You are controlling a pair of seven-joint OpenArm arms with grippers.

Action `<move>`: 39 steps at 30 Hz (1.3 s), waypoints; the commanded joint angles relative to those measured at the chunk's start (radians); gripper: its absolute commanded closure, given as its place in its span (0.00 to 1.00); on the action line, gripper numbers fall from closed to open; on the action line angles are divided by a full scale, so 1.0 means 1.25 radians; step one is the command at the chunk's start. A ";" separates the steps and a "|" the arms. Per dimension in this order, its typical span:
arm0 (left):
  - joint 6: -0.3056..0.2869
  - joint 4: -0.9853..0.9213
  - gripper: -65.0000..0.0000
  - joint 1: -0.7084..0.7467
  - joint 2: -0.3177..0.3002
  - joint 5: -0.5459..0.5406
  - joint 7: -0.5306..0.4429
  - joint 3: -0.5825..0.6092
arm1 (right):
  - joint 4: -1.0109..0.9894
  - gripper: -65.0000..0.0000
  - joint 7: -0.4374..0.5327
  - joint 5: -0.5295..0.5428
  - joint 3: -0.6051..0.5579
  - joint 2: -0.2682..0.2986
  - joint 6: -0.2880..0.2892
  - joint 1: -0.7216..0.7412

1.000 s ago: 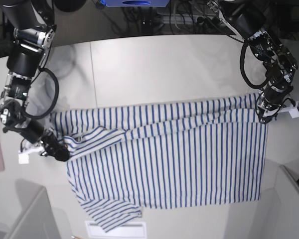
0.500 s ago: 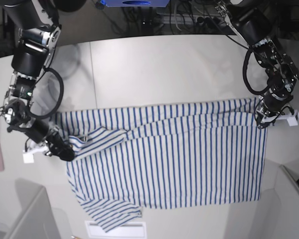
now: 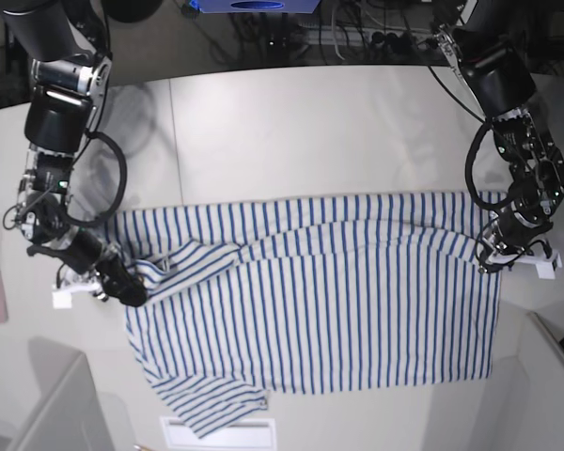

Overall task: Fold the T-shirt properly
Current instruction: 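Fold the sleeve near the right gripper inward across the shirt body, then drag the shirt toward the robot with both grippers, then release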

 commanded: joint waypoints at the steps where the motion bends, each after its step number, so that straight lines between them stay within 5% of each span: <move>1: -0.003 0.007 1.00 -0.018 -0.016 -0.011 -0.022 0.012 | 0.015 1.00 0.013 0.024 0.003 0.013 0.011 0.030; 23: -0.003 -0.057 1.00 -0.042 -0.027 -0.011 -0.061 0.034 | -0.042 1.00 0.041 -0.036 0.005 0.010 0.005 0.086; 26: -0.003 -0.057 1.00 -0.046 -0.027 -0.011 -0.061 0.034 | -0.042 0.64 0.041 -0.036 0.011 0.013 0.004 0.086; 29: -0.003 -0.057 0.74 -0.047 -0.027 -0.011 -0.075 0.033 | -0.042 0.42 0.047 -0.035 0.014 0.014 0.004 0.085; 33: -0.003 -0.056 0.39 -0.041 -0.027 -0.011 -0.165 0.034 | -0.026 0.45 0.083 -0.035 0.014 0.021 0.004 0.059; 36: -0.005 -0.043 0.27 -0.036 -0.026 -0.017 -0.180 0.034 | 0.023 0.50 0.110 -0.035 0.014 0.030 0.004 0.015; 39: -0.007 0.021 0.26 0.002 -0.022 -0.018 -0.183 0.034 | 0.104 0.51 0.144 -0.035 0.014 0.030 0.002 -0.047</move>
